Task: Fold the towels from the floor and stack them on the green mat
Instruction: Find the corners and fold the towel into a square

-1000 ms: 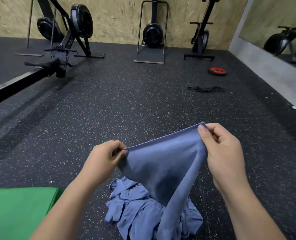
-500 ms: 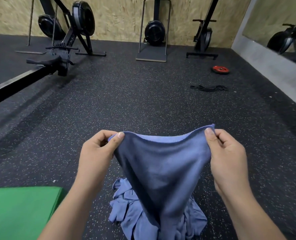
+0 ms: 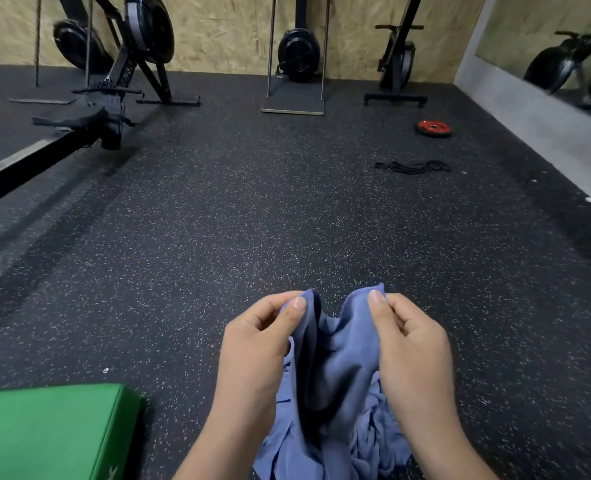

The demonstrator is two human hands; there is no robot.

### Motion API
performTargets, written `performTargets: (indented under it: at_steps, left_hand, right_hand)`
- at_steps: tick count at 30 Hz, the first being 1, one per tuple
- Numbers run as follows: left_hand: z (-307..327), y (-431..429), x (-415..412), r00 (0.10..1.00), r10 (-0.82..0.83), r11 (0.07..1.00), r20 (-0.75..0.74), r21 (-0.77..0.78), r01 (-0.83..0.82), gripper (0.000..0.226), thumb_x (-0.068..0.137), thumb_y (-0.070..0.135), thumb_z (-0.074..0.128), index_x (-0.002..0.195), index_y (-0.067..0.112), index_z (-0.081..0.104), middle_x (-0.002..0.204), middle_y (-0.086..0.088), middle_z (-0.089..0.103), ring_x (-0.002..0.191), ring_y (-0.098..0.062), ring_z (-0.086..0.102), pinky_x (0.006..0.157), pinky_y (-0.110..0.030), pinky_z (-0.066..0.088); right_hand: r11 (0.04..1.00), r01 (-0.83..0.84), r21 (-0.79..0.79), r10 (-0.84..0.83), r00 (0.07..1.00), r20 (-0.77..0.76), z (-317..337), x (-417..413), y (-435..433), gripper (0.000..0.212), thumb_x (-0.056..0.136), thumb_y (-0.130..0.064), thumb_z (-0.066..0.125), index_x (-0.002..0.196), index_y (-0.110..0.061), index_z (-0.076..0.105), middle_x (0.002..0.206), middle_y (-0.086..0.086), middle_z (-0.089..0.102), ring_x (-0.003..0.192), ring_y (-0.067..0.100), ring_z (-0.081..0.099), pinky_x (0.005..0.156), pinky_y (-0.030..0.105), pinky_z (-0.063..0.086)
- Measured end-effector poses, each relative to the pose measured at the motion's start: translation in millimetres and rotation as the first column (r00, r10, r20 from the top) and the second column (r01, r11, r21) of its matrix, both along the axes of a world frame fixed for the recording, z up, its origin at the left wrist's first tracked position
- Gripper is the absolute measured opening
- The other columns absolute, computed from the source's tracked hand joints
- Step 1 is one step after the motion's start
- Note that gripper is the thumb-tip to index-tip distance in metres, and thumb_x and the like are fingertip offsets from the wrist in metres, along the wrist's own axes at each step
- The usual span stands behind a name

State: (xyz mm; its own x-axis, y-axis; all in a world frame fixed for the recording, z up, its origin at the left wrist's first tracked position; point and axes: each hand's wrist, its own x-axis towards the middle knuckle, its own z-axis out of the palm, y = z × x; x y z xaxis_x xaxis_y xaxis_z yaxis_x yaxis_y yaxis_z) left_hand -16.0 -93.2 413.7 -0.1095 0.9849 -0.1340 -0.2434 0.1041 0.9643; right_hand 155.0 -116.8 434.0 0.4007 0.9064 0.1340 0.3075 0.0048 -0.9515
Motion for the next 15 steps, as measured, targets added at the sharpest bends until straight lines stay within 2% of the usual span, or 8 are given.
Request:
performTargets:
  at_steps: [3,4,8,11,13,15]
  left_hand:
    - [5,3,0,0.997,-0.022,0.999,-0.072,0.028,0.024,0.014,0.099,0.014,0.074,0.096,0.021,0.087,0.083,0.008,0.078,0.065,0.001,0.057,0.064,-0.015,0.045]
    - [9,6,-3,0.994,-0.030,0.998,-0.104,0.043,0.035,0.015,0.099,0.014,0.074,0.096,0.022,0.087,0.084,0.008,0.079,0.068,0.002,0.060,0.066,-0.013,0.046]
    - [13,15,-17,0.988,0.010,0.994,-0.153,0.107,0.006,0.012,0.101,0.014,0.073,0.098,0.019,0.085,0.092,0.002,0.082,0.080,-0.004,0.066,0.073,-0.018,0.051]
    - [14,13,-28,0.988,0.044,0.989,-0.151,0.148,-0.021,0.011,0.102,0.013,0.072,0.098,0.015,0.082,0.093,0.003,0.081,0.080,-0.004,0.065,0.075,-0.017,0.053]
    - [12,16,-46,0.987,0.112,0.986,-0.118,0.136,-0.095,0.011,0.103,0.016,0.071,0.098,0.016,0.081,0.086,0.006,0.075,0.077,-0.006,0.059,0.074,-0.021,0.050]
    - [6,21,-71,0.977,0.190,0.977,-0.097,0.113,-0.179,0.010,0.102,0.020,0.072,0.098,0.017,0.080,0.082,0.007,0.070,0.078,-0.008,0.056,0.079,-0.033,0.046]
  right_hand:
    - [0.989,0.149,0.009,-0.146,0.979,-0.142,-3,2,3,0.032,0.109,-0.035,0.060,0.087,-0.013,0.068,0.072,0.011,0.058,0.068,0.012,0.046,0.064,0.038,0.039]
    - [0.982,0.187,-0.001,-0.185,0.968,-0.169,-5,1,0,0.030,0.108,-0.035,0.060,0.089,-0.015,0.069,0.074,0.011,0.059,0.069,0.012,0.047,0.065,0.039,0.040]
    - [0.991,0.129,-0.027,-0.131,0.983,-0.126,1,-13,-24,0.026,0.105,-0.036,0.062,0.088,-0.019,0.071,0.069,0.007,0.056,0.063,0.009,0.044,0.062,0.036,0.038]
    - [0.995,0.095,0.004,-0.095,0.991,-0.093,7,-6,-20,0.023,0.106,-0.034,0.064,0.088,-0.022,0.072,0.064,-0.004,0.055,0.062,0.009,0.042,0.059,0.033,0.035]
    - [0.991,0.131,0.022,-0.124,0.972,-0.202,3,8,-5,0.026,0.106,-0.033,0.066,0.084,-0.019,0.070,0.071,-0.001,0.057,0.072,0.014,0.045,0.066,0.036,0.035]
    - [0.977,0.211,0.036,-0.176,0.888,-0.425,0,19,8,0.027,0.102,-0.030,0.067,0.079,-0.016,0.068,0.080,0.007,0.053,0.083,0.020,0.042,0.068,0.037,0.034]
